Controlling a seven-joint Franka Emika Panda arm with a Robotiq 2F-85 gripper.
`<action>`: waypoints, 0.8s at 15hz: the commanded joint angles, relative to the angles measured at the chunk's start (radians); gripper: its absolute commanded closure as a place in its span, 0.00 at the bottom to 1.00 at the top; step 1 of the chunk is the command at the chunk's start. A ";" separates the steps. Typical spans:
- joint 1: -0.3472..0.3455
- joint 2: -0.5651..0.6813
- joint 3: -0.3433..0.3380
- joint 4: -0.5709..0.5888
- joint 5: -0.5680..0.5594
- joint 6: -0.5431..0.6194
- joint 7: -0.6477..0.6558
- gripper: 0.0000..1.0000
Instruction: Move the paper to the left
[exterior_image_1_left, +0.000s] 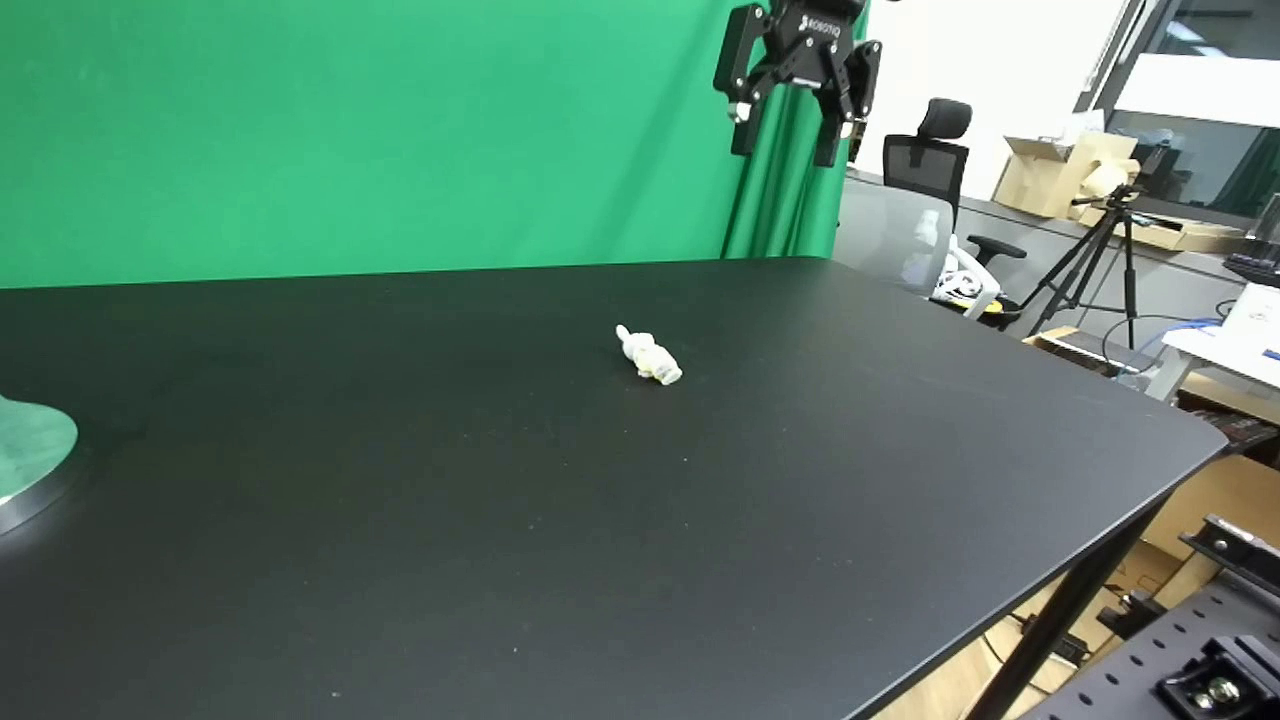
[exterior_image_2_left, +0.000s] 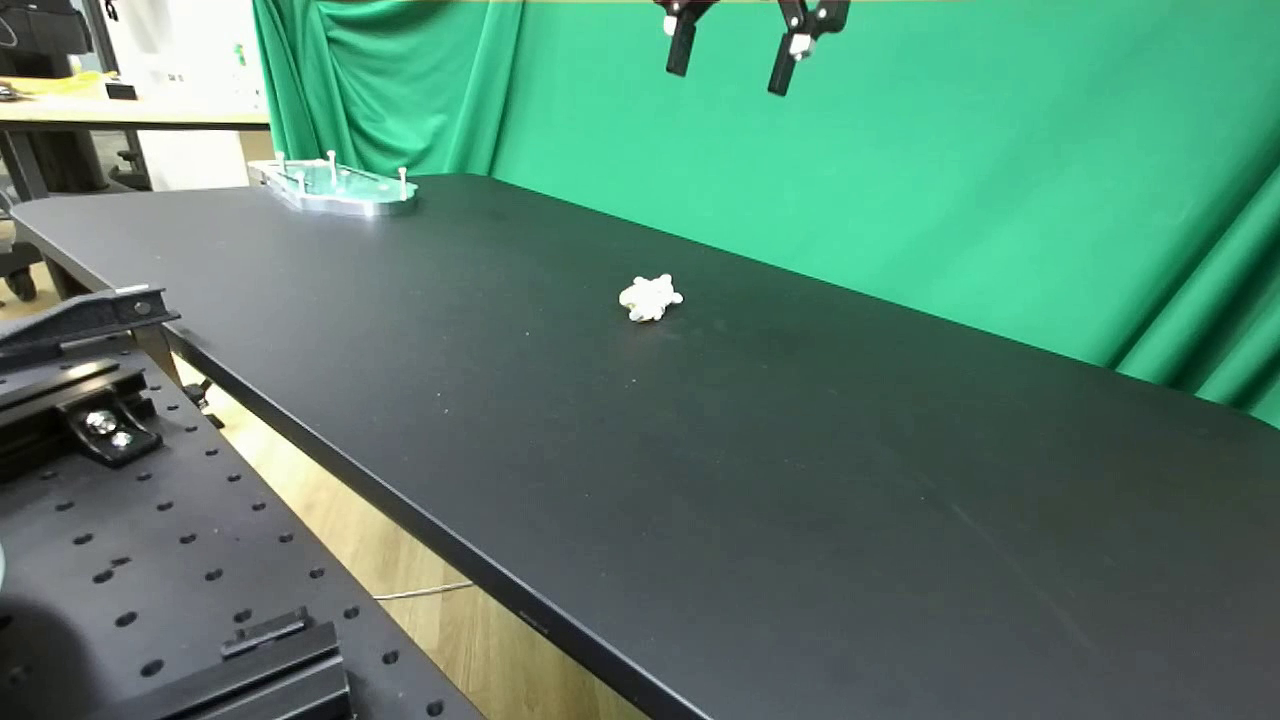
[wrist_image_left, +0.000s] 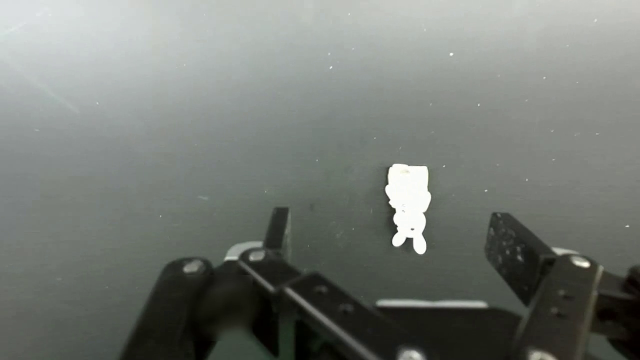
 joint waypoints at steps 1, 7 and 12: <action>0.011 0.187 0.012 0.146 0.035 0.025 0.047 0.00; 0.089 0.326 0.039 0.209 -0.057 0.095 0.129 0.00; 0.139 0.368 0.020 0.173 -0.155 0.173 0.210 0.00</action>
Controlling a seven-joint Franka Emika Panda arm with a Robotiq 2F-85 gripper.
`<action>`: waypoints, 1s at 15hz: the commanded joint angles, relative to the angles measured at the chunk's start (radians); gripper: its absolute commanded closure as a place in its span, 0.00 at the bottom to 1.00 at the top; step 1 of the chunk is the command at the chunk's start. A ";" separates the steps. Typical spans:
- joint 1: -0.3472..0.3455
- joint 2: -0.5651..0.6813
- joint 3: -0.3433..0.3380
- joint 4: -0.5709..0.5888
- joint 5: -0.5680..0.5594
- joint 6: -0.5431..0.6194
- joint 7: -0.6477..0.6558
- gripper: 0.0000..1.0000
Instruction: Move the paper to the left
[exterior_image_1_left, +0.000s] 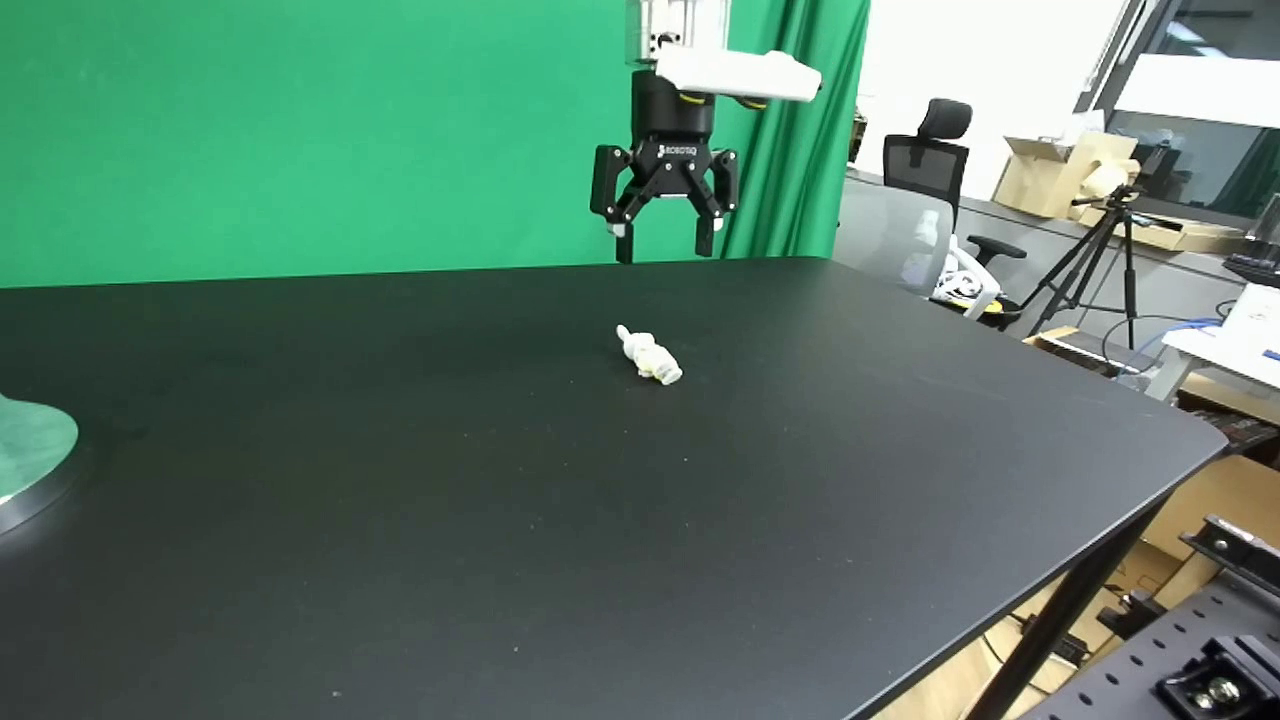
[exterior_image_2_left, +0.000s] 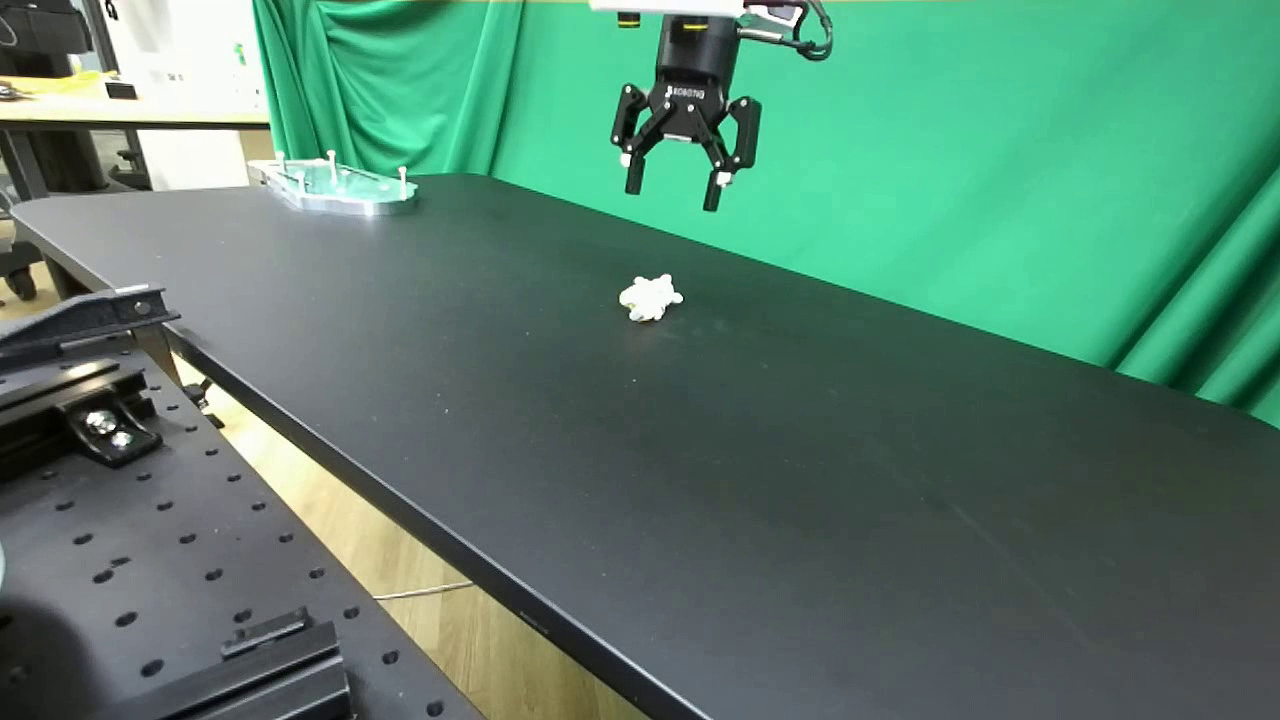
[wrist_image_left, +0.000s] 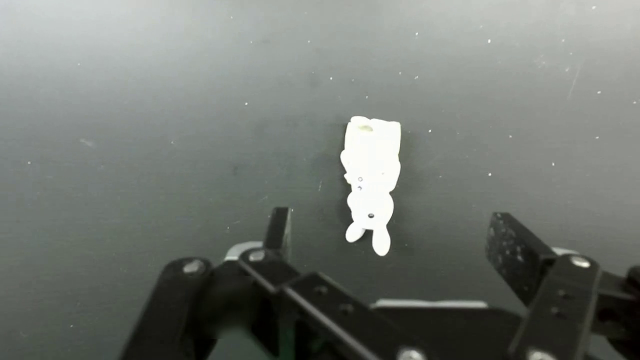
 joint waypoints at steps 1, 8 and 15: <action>0.028 0.027 -0.026 -0.019 -0.077 0.056 0.089 0.00; 0.008 0.062 -0.010 -0.008 -0.057 0.072 0.044 0.00; 0.022 0.140 -0.011 0.009 -0.071 0.132 0.036 0.00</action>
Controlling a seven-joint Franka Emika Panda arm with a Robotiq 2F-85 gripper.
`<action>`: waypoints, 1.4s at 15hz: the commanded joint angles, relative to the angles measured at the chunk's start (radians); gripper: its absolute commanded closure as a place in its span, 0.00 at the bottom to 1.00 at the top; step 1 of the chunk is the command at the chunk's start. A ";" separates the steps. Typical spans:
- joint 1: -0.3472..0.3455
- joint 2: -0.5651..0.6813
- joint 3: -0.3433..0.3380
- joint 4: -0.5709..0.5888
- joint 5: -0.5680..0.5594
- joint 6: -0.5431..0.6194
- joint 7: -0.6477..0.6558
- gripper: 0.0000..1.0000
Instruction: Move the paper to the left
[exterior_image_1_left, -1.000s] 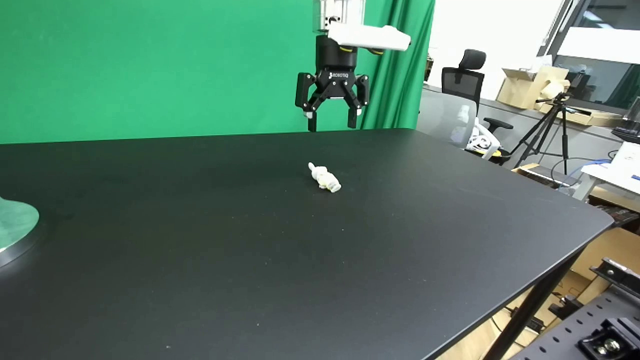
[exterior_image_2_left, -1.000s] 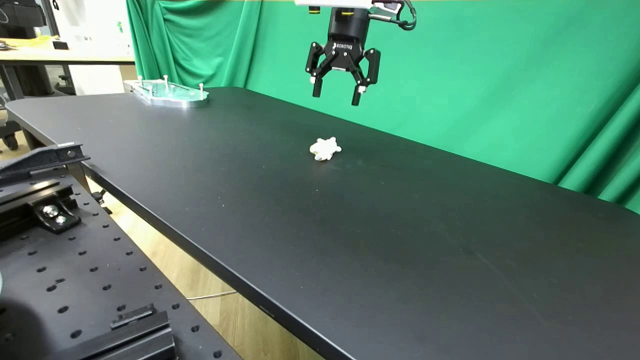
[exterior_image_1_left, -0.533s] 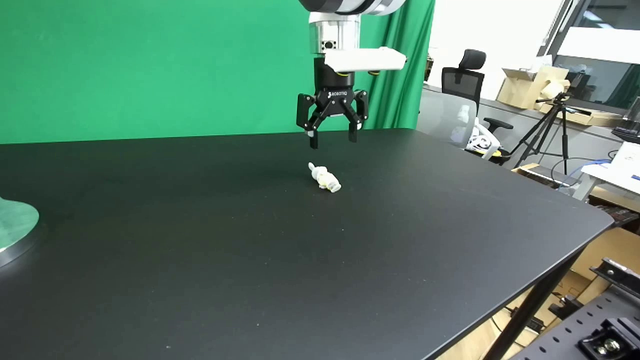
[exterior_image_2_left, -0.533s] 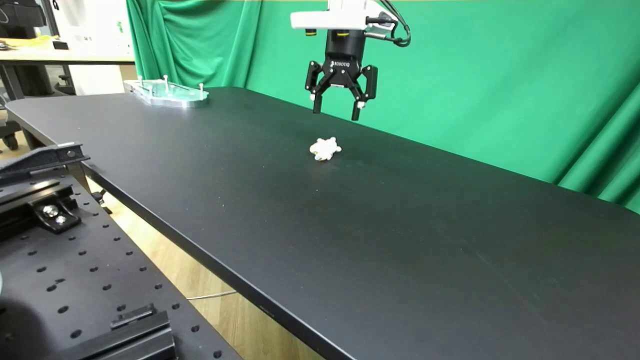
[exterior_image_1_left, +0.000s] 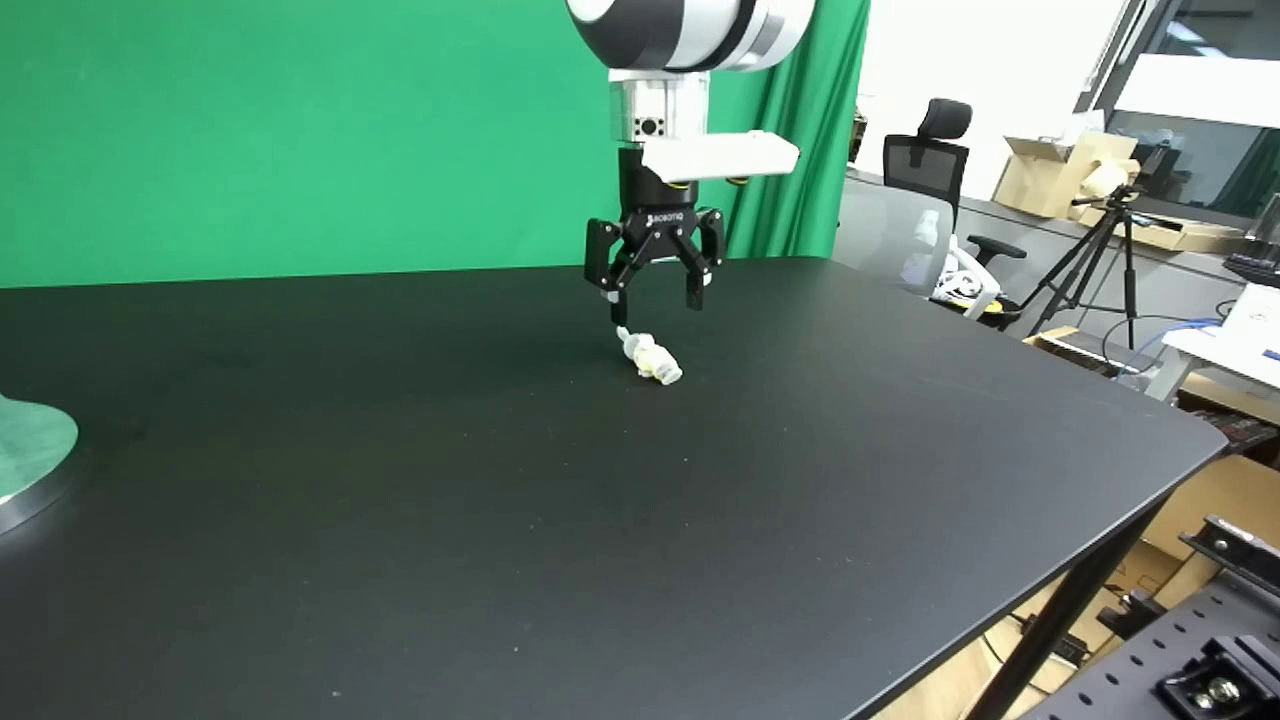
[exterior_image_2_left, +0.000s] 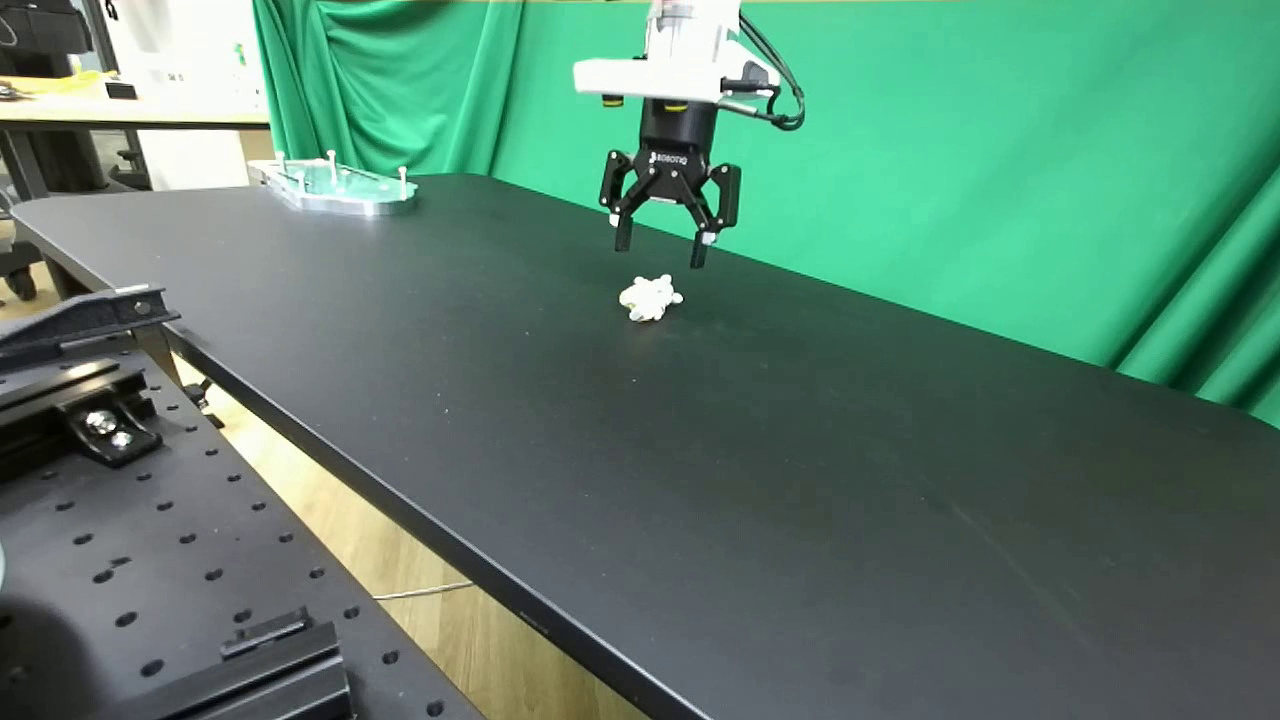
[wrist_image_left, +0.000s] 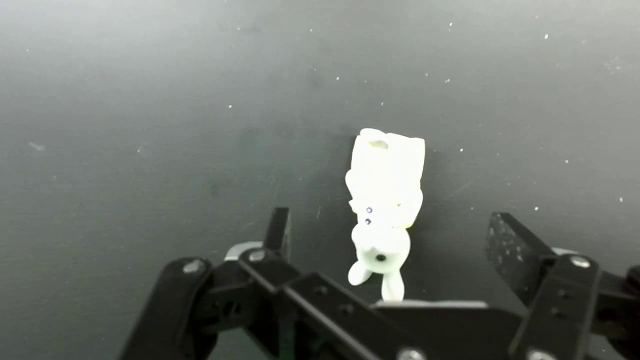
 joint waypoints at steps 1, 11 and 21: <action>0.004 0.038 -0.003 0.022 -0.008 0.022 0.002 0.00; 0.006 0.110 -0.020 0.079 -0.015 0.055 -0.002 0.49; 0.005 0.079 -0.007 0.048 -0.009 0.055 -0.032 0.90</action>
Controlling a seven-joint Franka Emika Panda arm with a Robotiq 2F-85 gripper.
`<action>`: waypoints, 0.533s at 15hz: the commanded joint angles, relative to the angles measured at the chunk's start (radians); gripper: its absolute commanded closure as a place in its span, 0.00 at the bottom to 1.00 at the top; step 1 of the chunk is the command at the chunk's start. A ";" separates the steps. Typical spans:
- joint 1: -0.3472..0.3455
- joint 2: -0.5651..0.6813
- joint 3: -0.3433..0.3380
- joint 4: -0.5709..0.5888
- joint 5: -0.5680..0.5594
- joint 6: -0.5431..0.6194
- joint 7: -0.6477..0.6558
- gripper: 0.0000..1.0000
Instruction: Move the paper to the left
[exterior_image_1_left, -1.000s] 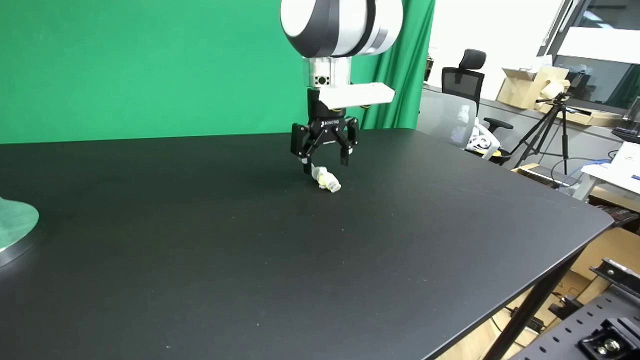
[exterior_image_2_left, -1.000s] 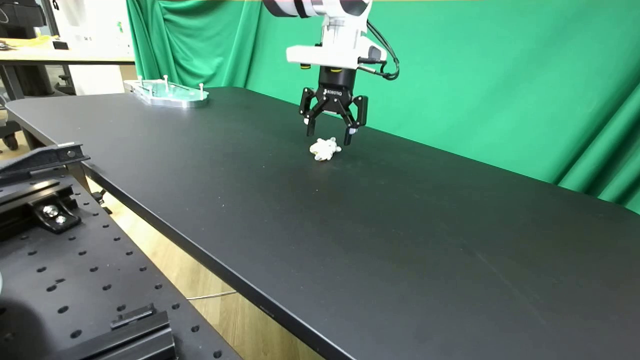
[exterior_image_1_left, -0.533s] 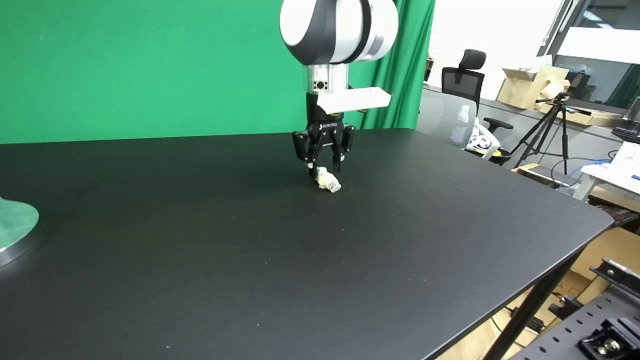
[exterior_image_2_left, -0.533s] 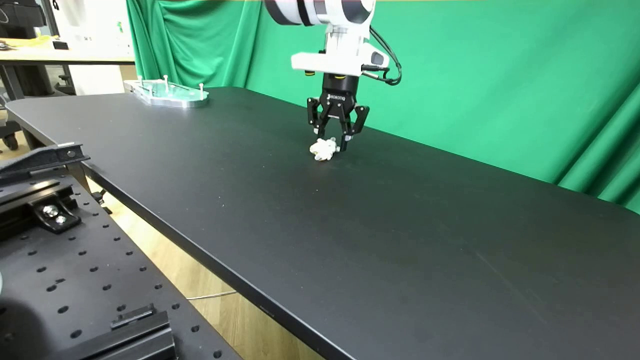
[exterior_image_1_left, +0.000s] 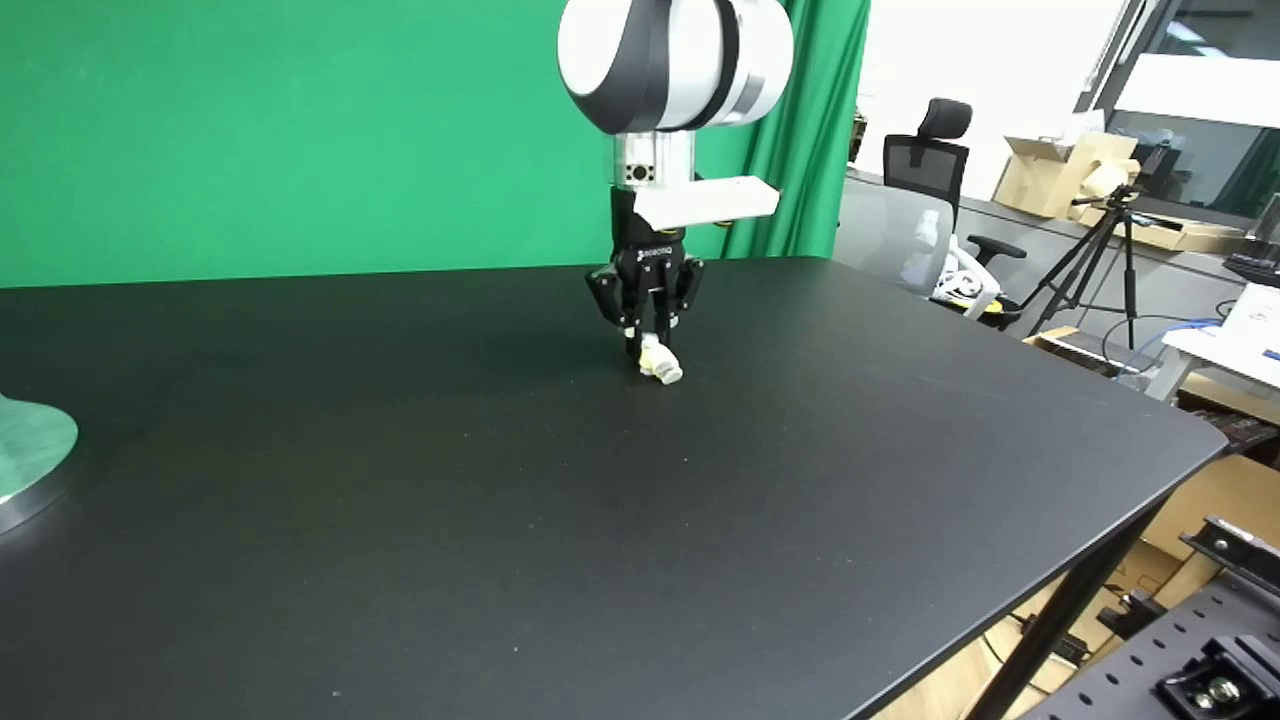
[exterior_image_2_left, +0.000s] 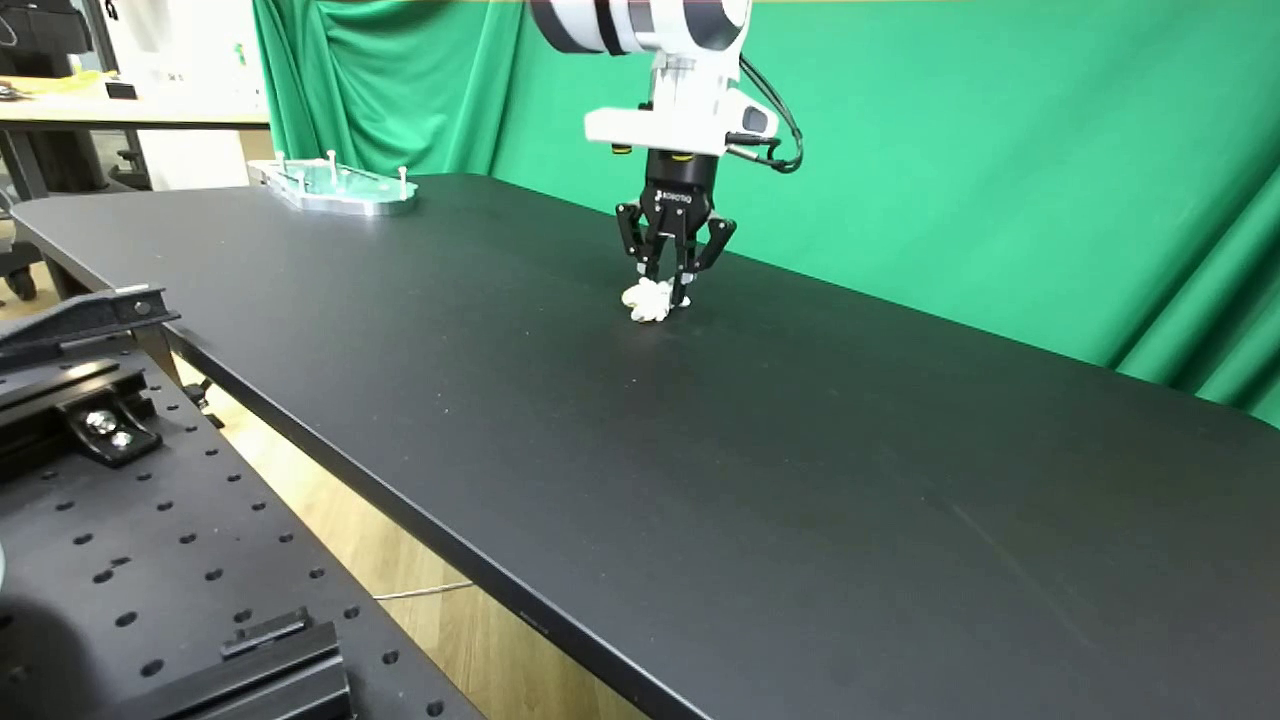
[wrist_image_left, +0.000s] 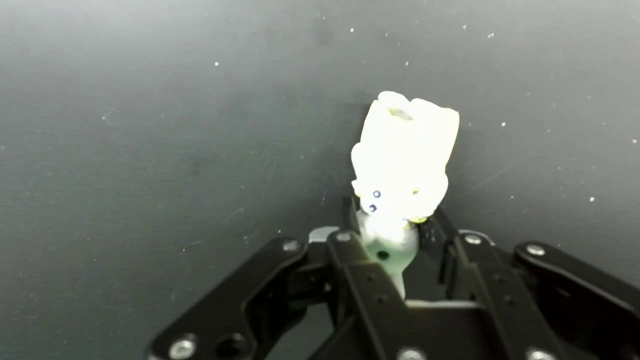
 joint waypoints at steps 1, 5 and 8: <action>0.004 -0.052 0.012 -0.039 -0.002 -0.008 -0.015 0.90; 0.036 -0.138 0.036 -0.132 -0.011 0.024 -0.002 0.90; 0.071 -0.198 0.054 -0.209 -0.010 0.055 0.026 0.90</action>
